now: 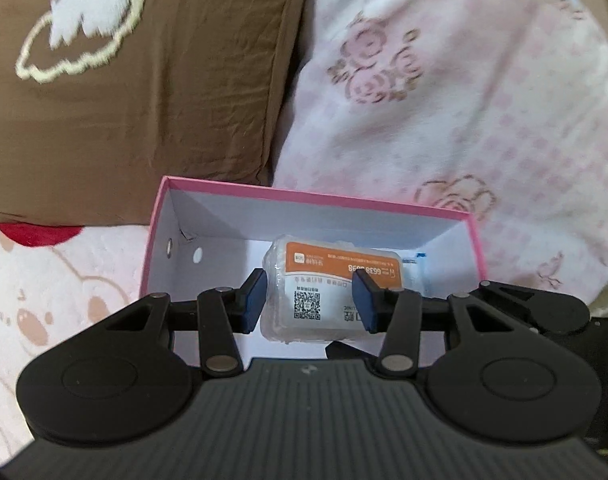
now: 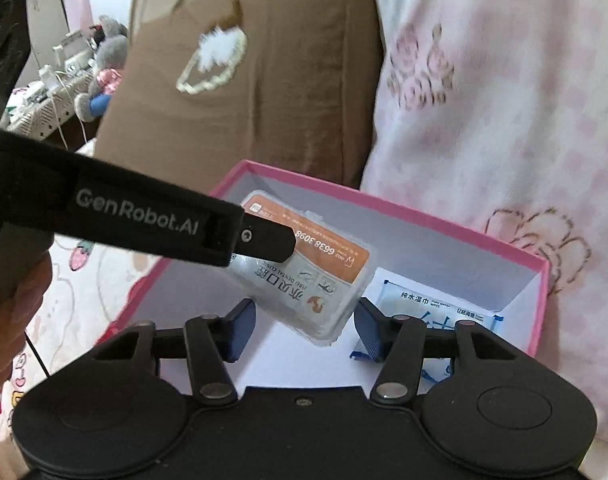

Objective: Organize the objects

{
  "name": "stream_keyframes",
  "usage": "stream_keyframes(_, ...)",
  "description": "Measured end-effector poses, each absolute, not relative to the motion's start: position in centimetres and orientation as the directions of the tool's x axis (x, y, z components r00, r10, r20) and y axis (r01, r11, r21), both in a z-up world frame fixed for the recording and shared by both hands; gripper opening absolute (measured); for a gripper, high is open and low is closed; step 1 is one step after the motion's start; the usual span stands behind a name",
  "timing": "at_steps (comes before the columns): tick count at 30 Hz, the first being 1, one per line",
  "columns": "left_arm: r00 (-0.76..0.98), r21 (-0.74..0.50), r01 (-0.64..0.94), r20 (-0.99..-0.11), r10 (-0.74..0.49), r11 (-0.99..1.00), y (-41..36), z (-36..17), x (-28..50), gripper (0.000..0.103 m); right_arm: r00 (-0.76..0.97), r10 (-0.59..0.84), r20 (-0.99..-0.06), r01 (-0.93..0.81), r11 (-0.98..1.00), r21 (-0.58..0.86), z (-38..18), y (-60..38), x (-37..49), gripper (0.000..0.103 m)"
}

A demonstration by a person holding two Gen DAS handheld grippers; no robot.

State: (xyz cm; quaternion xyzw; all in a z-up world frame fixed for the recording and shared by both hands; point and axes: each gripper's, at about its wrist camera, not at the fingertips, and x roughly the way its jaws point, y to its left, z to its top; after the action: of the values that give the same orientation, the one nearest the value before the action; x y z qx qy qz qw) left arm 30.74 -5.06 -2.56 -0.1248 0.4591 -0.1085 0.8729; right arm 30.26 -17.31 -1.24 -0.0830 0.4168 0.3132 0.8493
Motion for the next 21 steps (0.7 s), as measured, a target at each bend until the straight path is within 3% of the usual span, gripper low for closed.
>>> stream_keyframes(21,0.489,-0.362,-0.019,-0.817,-0.307,0.932,-3.8,-10.2,36.4,0.043,0.362,0.361,-0.86,-0.617,0.784,0.069,-8.5,-13.7,37.1,0.055)
